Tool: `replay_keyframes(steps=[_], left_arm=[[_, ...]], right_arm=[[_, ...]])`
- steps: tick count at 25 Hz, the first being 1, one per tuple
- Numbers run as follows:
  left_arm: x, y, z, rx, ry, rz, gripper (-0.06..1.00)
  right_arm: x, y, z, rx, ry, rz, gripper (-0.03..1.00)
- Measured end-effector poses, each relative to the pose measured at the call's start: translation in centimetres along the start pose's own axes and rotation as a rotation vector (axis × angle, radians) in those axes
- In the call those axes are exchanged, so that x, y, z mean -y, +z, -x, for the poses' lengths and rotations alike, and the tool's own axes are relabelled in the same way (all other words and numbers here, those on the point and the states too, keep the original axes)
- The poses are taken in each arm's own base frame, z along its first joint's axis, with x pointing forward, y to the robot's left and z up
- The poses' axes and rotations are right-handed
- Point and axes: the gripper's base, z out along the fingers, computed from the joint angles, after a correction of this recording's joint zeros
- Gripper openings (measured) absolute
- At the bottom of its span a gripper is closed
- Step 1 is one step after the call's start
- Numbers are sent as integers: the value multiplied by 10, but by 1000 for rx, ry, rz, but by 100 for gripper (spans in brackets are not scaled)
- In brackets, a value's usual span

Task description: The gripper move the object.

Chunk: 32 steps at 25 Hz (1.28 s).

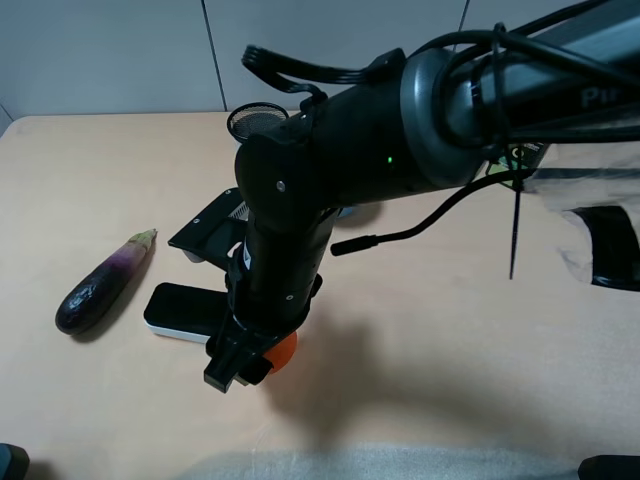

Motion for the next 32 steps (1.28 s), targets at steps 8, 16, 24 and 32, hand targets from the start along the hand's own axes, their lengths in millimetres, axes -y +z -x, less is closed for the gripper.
replay_keyframes(steps=[8,16,24,32], left_arm=[[0,0,0,0,0,0,77],[0,0,0,0,0,1,77],[0,0,0,0,1,2,77],[0,0,0,0,1,2,77]], right_arm=[[3,19,1,-24,4,-6,56],[4,24,3,-30,6,-5,56],[4,24,3,-33,6,-5,56],[4,25,-1,-78,-1,-4,56]])
